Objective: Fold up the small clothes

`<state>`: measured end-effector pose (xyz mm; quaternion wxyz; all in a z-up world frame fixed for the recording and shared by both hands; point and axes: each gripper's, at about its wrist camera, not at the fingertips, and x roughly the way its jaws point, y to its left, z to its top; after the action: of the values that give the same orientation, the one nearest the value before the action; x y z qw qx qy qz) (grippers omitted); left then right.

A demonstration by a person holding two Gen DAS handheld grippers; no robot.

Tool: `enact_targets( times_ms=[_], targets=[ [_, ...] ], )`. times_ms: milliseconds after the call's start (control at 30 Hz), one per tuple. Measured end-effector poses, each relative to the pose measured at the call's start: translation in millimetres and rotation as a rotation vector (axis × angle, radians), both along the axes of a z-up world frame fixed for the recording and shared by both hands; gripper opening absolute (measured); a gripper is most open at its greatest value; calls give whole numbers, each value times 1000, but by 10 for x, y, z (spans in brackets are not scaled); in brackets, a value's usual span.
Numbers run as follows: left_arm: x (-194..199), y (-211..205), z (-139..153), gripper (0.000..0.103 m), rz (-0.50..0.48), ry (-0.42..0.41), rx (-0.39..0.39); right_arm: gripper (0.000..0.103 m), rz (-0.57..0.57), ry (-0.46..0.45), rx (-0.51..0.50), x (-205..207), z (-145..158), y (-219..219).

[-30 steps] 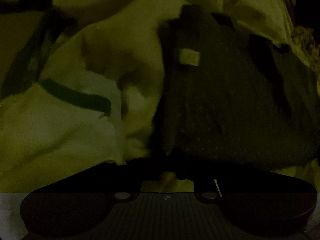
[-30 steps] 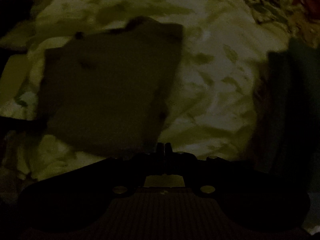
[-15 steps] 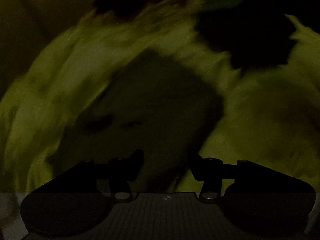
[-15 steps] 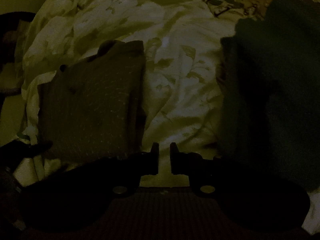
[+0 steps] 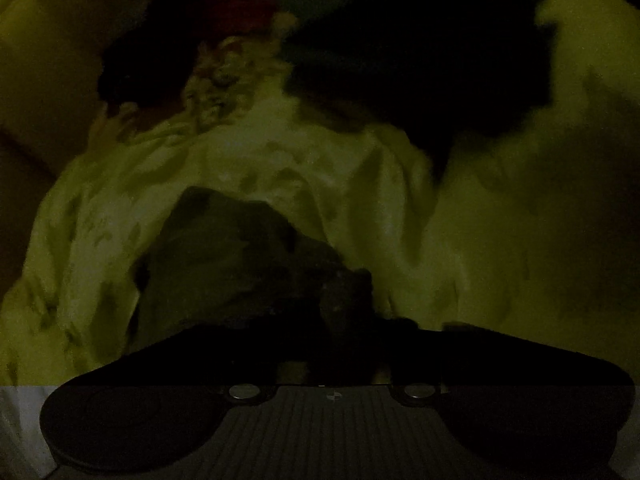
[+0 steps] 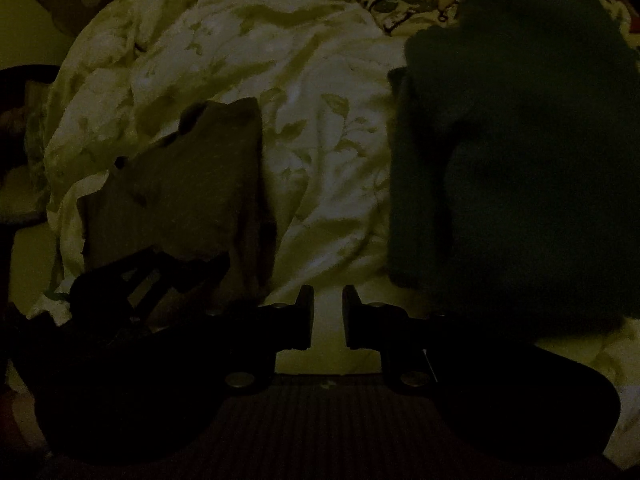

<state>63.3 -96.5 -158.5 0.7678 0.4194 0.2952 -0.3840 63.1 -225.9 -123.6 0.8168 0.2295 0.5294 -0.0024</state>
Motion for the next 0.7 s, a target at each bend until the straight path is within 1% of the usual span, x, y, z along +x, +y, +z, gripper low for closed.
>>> enact_targets(
  times_ms=[100,133,167,233,267,300,333,400,467,533,633,700],
  targets=[
    [128,185,231,80,155,111,-145,20,10,-9,30,74,5,10],
    [194,263,310,79,215,160,-198,24,11,-16,57,122,13,9],
    [263,359,393,79,287,205,-259,31,8,-25,89,163,25,9],
    [356,501,488,79,379,272,-334,40,-2,-45,160,268,51,2],
    [404,567,525,79,415,298,-366,42,-9,-54,189,314,59,1],
    [437,617,557,79,442,311,-386,43,-20,-58,224,385,56,0],
    [455,645,573,79,452,320,-397,49,-31,-57,254,452,43,2],
    [476,691,595,79,466,334,-421,51,-52,-56,290,578,7,17],
    [471,713,602,79,467,339,-421,55,-70,-44,324,712,-48,49],
    [442,733,601,79,470,340,-425,56,-99,-27,375,828,-117,74],
    [430,759,602,79,484,350,-433,65,-142,5,453,959,-250,108],
    [448,776,591,79,486,362,-438,66,-160,33,456,1025,-334,139]
  ],
)
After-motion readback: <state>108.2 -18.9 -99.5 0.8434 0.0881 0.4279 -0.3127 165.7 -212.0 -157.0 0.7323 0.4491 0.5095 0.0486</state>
